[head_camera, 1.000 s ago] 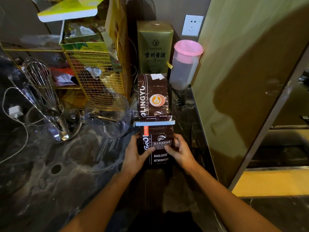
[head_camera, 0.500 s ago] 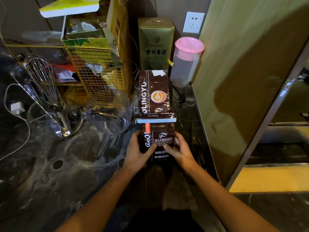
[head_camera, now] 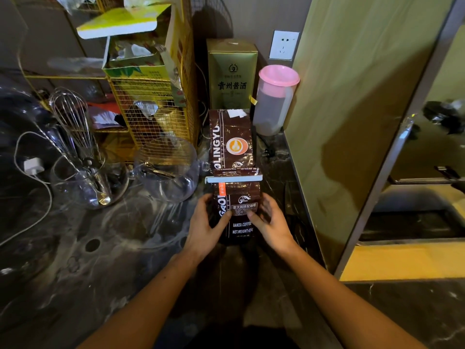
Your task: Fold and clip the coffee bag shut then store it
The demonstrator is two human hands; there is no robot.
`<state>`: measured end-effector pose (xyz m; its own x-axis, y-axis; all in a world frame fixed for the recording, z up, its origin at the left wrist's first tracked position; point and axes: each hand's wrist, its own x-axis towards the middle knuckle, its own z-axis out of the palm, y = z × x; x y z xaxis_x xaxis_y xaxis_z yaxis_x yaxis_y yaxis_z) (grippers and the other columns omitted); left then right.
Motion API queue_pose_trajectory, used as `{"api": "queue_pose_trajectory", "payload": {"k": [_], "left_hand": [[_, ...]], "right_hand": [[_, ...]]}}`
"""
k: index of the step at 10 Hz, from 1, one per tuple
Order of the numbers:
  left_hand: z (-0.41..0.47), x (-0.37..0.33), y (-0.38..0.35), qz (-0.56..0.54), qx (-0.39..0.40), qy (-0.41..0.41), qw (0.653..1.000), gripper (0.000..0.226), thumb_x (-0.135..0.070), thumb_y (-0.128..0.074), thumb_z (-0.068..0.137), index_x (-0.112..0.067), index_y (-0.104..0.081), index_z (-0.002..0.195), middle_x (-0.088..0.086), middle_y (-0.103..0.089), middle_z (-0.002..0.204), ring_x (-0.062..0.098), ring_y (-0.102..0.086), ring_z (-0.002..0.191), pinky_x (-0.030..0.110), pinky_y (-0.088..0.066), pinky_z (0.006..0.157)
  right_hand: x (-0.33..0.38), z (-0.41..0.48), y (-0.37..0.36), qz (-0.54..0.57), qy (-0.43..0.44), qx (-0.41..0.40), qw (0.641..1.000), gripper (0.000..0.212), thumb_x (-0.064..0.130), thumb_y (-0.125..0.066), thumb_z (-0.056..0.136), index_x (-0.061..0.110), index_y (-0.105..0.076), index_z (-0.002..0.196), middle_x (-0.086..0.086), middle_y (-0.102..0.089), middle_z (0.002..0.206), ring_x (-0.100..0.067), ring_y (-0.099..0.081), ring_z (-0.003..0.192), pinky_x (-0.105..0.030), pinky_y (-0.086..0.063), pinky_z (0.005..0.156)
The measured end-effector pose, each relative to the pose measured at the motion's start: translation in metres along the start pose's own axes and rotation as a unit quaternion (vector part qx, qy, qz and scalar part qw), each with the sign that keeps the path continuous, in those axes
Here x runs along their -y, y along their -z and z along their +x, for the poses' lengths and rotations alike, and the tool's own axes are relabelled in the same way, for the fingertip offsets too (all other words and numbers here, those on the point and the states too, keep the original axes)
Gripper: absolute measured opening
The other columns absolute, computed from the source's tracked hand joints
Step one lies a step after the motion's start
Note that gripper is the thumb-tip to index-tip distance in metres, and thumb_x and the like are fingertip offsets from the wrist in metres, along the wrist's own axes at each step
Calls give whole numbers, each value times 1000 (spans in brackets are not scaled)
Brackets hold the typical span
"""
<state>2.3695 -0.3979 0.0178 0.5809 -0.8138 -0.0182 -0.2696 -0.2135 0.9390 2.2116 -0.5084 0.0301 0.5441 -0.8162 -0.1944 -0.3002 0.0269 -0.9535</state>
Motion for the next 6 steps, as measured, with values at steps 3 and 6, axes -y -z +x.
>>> {"api": "queue_pose_trajectory", "payload": {"k": [3,6], "left_hand": [[-12,-3,12,19,-2,-25,1000,58,-53,-62,85,-30,-41,133,-4,-57,135,10,-54,126,45,-47,105],[-29,-6,32,55,12,-110,992,52,-46,-58,89,-27,-40,135,1,-54,135,14,-52,125,44,-45,105]], "right_hand": [[13,-22,-7,-41,37,-41,998,73,28,-70,87,22,-30,148,1,-43,150,-13,-38,140,-43,-31,118],[28,-51,-27,-58,73,-73,993,64,28,-63,93,22,-30,147,30,-41,127,15,-40,121,-19,-33,102]]}}
